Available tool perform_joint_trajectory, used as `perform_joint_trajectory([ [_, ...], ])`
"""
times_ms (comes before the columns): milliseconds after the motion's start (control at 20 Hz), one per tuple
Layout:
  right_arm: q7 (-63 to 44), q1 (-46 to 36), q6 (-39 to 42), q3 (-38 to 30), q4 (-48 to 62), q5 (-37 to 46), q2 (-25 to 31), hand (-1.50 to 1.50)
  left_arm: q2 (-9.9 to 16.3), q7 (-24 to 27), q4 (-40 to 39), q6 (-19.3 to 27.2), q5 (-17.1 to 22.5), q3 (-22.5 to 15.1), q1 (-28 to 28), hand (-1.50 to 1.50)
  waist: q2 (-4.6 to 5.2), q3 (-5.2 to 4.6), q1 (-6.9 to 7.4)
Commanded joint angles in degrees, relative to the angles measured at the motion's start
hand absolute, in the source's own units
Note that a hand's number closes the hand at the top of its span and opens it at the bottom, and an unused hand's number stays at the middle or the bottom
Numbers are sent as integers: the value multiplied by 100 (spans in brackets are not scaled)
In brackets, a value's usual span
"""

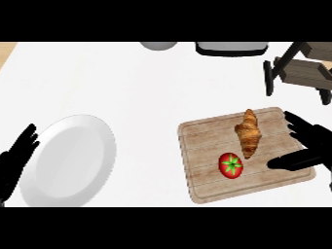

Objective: Pick the croissant from the cutting board and place it in the tiered basket

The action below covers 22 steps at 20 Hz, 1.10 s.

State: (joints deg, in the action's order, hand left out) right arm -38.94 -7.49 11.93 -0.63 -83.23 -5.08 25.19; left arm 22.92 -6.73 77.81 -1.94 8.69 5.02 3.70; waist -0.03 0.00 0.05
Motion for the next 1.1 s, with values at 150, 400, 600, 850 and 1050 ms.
perform_joint_trajectory([
  [150,387,-462,224,-395,713,260,-185,-150,-75,-50,157,-297,-143,231,99,0,2,1,26],
  [400,825,-479,240,-373,1072,577,-472,-150,-303,221,-375,-308,-354,359,-240,0,5,0,9],
  [600,526,-506,25,-218,784,884,-797,-150,-467,-172,128,-189,-567,328,-153,0,1,0,5],
  [850,612,-553,-228,-221,964,1058,-1139,-150,-462,169,-373,-461,-548,562,-199,0,1,0,6],
  [1050,1219,-798,-185,-327,1831,1200,-1138,-150,-472,-28,-65,-505,-526,592,-117,0,4,1,23],
])
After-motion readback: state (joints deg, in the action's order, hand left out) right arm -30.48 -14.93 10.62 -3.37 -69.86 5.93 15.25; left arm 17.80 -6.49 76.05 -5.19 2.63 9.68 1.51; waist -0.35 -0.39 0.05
